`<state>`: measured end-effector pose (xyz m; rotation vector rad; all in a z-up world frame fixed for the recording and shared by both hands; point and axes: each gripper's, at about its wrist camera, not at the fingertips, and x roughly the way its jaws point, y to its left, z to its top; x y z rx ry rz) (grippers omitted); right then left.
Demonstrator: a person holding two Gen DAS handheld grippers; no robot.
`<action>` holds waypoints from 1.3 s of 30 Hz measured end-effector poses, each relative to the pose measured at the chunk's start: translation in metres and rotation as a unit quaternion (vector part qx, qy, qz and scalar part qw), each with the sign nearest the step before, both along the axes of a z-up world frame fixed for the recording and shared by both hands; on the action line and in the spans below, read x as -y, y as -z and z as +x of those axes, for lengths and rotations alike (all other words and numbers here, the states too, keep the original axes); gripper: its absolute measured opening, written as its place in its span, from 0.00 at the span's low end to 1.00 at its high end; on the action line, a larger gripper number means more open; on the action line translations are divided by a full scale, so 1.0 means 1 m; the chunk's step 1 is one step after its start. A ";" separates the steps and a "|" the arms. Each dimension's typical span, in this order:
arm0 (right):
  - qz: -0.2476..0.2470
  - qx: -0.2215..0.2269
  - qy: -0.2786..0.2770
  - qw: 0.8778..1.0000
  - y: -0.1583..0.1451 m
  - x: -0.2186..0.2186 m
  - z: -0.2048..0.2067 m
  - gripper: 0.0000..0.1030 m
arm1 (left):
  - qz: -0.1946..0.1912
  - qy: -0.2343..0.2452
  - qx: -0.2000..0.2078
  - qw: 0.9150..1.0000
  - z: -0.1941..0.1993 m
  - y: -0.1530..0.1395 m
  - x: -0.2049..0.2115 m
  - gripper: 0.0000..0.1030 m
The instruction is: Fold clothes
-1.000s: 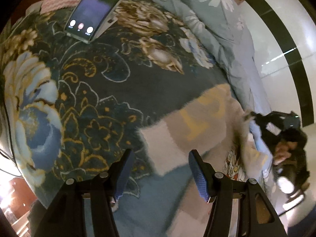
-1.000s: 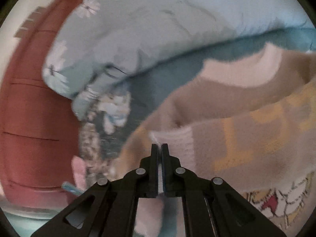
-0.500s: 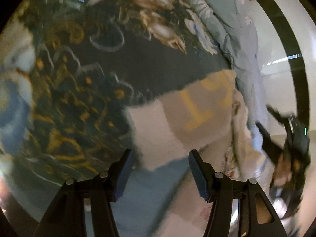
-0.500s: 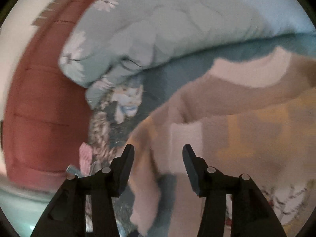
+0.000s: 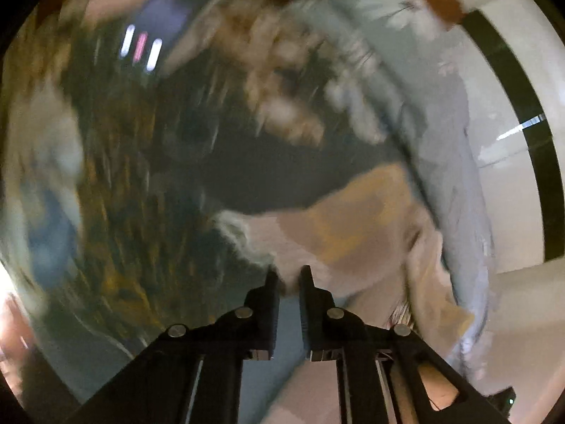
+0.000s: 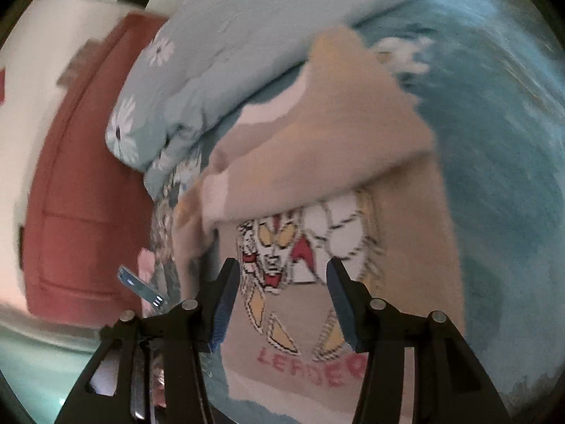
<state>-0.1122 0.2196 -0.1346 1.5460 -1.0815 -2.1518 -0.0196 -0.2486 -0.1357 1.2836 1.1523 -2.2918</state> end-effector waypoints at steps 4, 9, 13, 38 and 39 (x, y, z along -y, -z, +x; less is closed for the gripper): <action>-0.029 0.003 0.037 0.999 0.014 -0.028 0.009 0.51 | -0.081 0.037 -0.054 0.995 -0.028 -0.071 -0.012 0.09; -0.021 -0.012 0.060 0.998 0.026 -0.049 0.014 0.51 | -0.162 0.127 -0.115 0.972 -0.077 -0.150 -0.068 0.09; -0.005 -0.047 0.070 0.996 0.023 -0.065 0.015 0.51 | -0.188 0.206 -0.138 0.950 -0.108 -0.174 -0.137 0.09; -0.044 0.016 0.237 0.970 0.057 -0.164 0.026 0.51 | -0.196 0.470 0.041 0.860 -0.187 0.000 -0.433 0.09; -0.046 0.018 0.234 0.971 0.058 -0.163 0.024 0.51 | -0.201 0.476 0.045 0.855 -0.186 0.003 -0.435 0.09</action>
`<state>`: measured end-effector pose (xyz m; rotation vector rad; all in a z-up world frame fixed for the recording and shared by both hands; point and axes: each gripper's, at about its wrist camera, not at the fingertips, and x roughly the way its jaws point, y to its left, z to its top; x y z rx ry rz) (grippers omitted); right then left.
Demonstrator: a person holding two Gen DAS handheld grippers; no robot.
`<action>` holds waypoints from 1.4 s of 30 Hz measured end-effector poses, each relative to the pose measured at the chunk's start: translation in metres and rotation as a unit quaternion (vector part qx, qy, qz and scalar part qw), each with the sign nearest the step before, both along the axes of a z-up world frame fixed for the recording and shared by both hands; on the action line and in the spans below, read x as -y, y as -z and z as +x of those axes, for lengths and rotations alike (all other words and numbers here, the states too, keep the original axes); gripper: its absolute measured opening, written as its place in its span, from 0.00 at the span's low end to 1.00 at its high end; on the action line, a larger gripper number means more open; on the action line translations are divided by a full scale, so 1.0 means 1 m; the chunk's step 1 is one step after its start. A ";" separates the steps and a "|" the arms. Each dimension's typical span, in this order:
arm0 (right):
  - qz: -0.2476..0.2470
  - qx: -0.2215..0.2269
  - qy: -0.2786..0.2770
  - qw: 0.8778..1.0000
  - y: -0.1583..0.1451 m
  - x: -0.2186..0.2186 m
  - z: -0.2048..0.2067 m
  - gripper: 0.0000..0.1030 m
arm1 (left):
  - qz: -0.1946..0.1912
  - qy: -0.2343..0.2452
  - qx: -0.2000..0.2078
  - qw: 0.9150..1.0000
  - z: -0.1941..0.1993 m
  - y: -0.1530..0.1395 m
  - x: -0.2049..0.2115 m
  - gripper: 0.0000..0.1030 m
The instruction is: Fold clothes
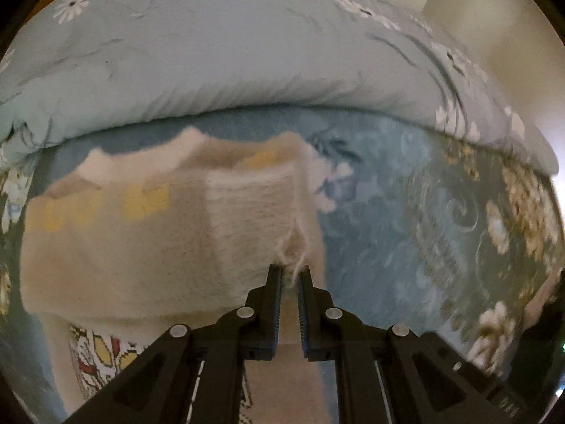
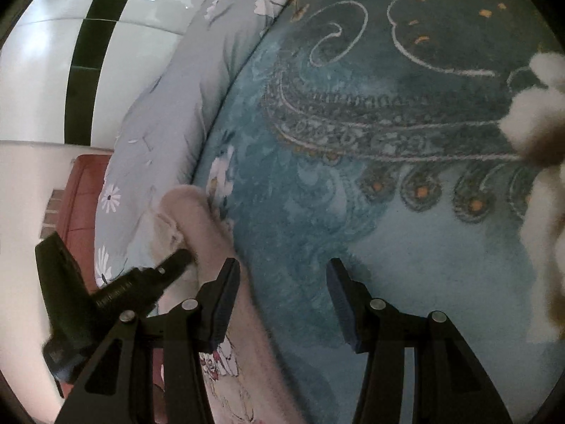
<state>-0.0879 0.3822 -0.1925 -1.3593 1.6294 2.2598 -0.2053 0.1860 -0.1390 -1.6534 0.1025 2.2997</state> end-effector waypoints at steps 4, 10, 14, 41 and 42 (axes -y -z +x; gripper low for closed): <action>0.010 -0.007 -0.016 1.000 -0.005 0.009 -0.005 0.51 | 0.001 0.012 0.014 1.000 0.006 0.005 0.000 0.09; 0.024 -0.006 -0.020 0.999 -0.005 0.012 -0.006 0.51 | 0.049 0.005 0.058 0.997 0.010 -0.002 0.020 0.16; 0.049 -0.047 -0.042 0.997 -0.021 0.020 -0.017 0.51 | 0.070 0.010 0.041 0.997 0.025 -0.021 0.051 0.31; 0.104 -0.141 -0.201 0.964 -0.036 0.100 -0.093 0.55 | -0.032 -0.278 -0.002 0.960 -0.016 0.036 0.254 0.62; 0.099 -0.145 -0.205 0.963 -0.037 0.102 -0.092 0.55 | -0.033 -0.276 -0.002 0.961 -0.016 0.036 0.254 0.63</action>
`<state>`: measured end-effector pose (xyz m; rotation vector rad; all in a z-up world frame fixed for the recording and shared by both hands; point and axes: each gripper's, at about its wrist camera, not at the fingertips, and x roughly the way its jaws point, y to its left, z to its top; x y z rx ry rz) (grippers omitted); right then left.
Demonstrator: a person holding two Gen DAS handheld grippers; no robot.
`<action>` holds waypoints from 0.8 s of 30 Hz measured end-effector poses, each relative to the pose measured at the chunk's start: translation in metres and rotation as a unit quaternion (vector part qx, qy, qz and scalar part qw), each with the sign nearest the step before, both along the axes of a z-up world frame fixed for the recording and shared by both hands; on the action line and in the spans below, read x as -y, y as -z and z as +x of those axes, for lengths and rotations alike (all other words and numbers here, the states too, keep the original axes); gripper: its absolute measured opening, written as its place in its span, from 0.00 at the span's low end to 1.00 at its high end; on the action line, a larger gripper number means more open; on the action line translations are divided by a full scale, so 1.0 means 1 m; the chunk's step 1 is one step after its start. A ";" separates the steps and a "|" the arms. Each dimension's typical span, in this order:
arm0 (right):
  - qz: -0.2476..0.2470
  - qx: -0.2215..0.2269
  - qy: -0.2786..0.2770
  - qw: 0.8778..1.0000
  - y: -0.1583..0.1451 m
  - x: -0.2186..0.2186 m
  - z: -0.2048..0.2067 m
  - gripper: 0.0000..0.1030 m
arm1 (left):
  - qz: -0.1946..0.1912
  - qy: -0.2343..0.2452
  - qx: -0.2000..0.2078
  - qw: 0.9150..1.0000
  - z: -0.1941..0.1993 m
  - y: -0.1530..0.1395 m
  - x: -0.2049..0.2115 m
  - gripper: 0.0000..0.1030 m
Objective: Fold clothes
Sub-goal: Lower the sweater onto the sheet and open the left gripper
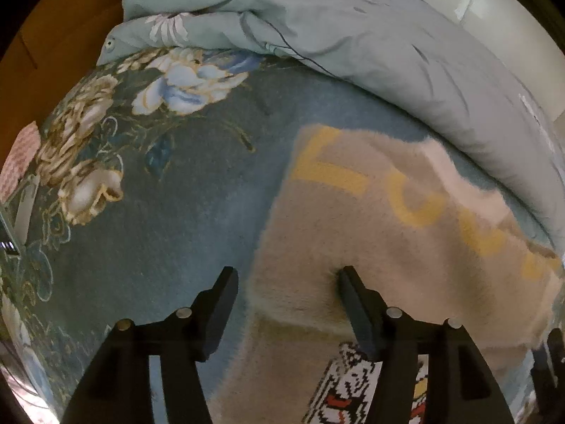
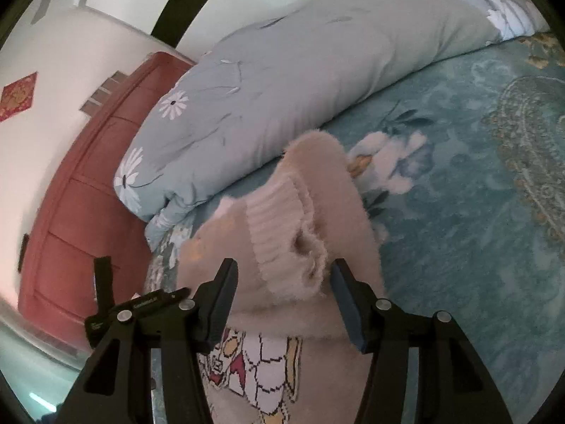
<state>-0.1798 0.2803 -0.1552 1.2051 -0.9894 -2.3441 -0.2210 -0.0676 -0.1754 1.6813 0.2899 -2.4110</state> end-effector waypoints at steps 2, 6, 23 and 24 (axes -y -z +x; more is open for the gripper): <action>-0.006 -0.002 -0.014 1.000 0.000 0.004 0.000 0.55 | 0.001 0.002 0.003 1.000 0.001 0.002 0.000 0.64; -0.026 0.023 -0.006 0.999 0.016 0.005 -0.011 0.55 | 0.006 -0.002 0.006 1.000 0.001 0.005 0.002 0.65; -0.107 0.020 0.042 0.993 0.003 -0.028 -0.004 0.09 | -0.004 -0.002 0.000 1.000 0.002 -0.010 -0.014 0.67; -0.105 0.022 0.047 0.993 0.002 -0.031 -0.001 0.09 | -0.002 -0.002 -0.003 1.000 0.004 -0.011 -0.015 0.67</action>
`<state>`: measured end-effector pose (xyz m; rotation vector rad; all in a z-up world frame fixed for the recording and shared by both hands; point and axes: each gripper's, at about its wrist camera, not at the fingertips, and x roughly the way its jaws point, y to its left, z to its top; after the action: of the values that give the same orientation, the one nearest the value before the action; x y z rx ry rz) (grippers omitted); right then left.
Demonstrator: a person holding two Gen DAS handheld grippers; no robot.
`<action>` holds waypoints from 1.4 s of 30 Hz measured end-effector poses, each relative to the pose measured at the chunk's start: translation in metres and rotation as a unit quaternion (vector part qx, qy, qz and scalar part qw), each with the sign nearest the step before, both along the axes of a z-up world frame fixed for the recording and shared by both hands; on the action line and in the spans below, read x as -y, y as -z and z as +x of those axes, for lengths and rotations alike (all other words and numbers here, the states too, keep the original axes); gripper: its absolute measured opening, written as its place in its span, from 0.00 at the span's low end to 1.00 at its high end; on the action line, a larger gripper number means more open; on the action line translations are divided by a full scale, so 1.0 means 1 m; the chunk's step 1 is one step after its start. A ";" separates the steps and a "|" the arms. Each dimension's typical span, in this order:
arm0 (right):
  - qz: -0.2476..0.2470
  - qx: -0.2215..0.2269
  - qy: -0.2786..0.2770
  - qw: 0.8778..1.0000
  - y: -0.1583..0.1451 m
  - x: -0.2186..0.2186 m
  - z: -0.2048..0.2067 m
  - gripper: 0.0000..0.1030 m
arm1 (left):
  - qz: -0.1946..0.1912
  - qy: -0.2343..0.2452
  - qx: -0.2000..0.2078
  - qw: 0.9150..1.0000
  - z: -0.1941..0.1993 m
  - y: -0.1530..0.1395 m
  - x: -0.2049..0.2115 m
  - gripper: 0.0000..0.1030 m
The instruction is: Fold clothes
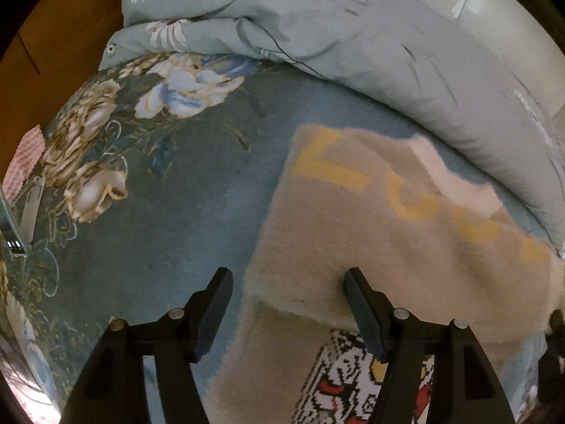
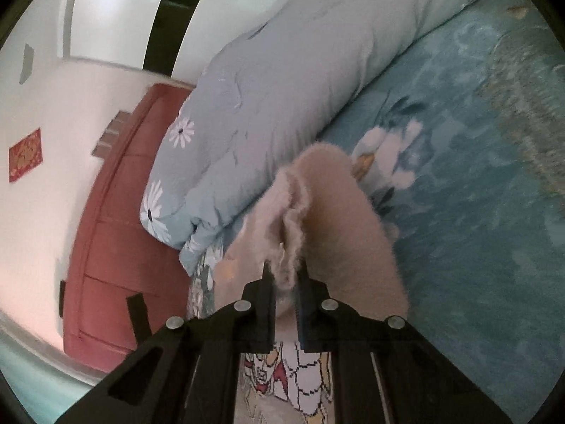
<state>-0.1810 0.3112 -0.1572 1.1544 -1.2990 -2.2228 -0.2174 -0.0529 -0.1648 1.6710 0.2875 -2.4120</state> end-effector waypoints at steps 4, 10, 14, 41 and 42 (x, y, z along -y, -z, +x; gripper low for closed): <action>0.016 0.060 0.004 0.998 0.022 -0.003 0.001 0.09 | 0.006 -0.005 0.013 1.000 0.000 0.007 -0.001 0.68; 0.034 0.072 -0.003 0.997 0.035 0.002 -0.010 0.09 | 0.013 -0.023 0.025 0.999 -0.003 0.012 0.005 0.73; 0.041 0.056 -0.013 0.998 0.028 0.001 -0.007 0.11 | 0.016 -0.003 0.020 1.000 0.005 -0.001 0.002 0.73; 0.089 0.255 -0.045 0.962 0.025 0.056 0.168 0.44 | 0.232 0.049 0.088 0.967 0.186 0.037 0.090 0.74; 0.084 0.258 -0.049 0.961 0.027 0.060 0.172 0.44 | 0.253 0.054 0.088 0.962 0.188 0.037 0.090 0.74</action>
<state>-0.0091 0.2512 -0.1837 1.9126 -1.2034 -2.0648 -0.0295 -0.1426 -0.2019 2.1420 0.8665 -2.3742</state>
